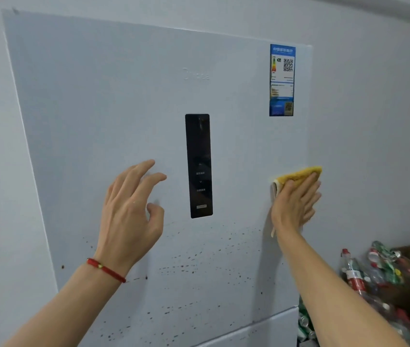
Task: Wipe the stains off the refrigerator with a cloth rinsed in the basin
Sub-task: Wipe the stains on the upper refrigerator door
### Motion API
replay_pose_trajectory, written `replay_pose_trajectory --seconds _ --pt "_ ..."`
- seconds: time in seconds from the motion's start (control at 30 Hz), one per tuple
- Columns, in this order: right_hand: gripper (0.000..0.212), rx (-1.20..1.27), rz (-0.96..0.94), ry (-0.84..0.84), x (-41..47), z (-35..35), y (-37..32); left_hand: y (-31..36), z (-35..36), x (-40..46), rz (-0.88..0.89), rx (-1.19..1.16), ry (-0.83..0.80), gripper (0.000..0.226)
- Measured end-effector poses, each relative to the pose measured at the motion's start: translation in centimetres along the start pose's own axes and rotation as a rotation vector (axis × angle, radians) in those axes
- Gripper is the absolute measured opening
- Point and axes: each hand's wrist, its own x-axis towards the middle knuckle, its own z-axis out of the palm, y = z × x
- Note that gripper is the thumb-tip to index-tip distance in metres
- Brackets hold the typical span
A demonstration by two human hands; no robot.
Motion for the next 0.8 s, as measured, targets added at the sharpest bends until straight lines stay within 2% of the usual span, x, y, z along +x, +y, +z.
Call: replay_pose_trajectory --seconds 0.07,0.2,0.23,0.27,0.3,0.4,0.43,0.47,0.6,0.7,0.8 --pt "0.074 -0.096 -0.082 -0.010 -3.1 1.3 -1.8 0.0 0.5 0.1 -0.016 -0.009 0.007 0.047" --pt "0.075 -0.275 -0.766 -0.177 -6.5 2.7 -4.3 2.4 2.2 1.0 0.013 -0.073 -0.021 0.048" --pt "0.076 -0.301 -0.865 -0.188 -4.9 2.3 -4.2 2.8 2.4 1.0 0.029 -0.073 -0.024 0.049" --pt "0.077 -0.314 -0.871 -0.165 -3.4 1.9 -3.8 2.8 2.2 0.9 0.045 -0.063 -0.021 0.050" --pt "0.076 -0.314 -0.769 -0.109 -1.8 1.3 -3.2 2.7 1.9 0.6 0.057 -0.049 -0.008 0.049" --pt "0.078 -0.054 -0.084 0.050 -1.1 1.3 -2.9 -0.2 0.1 -0.8 0.052 0.037 0.088 0.046" --pt "0.077 -0.003 0.024 0.071 -2.6 1.9 -3.7 -1.6 -0.7 -1.4 0.032 0.065 0.132 0.046" --pt "0.075 -0.001 0.033 0.077 -4.7 2.8 -4.4 -3.0 -1.5 -2.1 0.000 0.089 0.170 0.046" --pt "0.073 -0.160 -0.388 0.029 -13.9 6.5 -6.8 -7.3 -3.6 -4.4 -0.095 0.115 0.306 0.044" --pt "0.075 -0.232 -0.722 -0.082 -22.2 9.7 -9.8 -9.1 -5.3 -6.1 -0.186 -0.027 0.374 0.034" --pt "0.074 -0.274 -0.981 -0.133 -27.3 11.8 -11.8 -10.3 -6.2 -7.1 -0.303 -0.120 0.358 0.035"
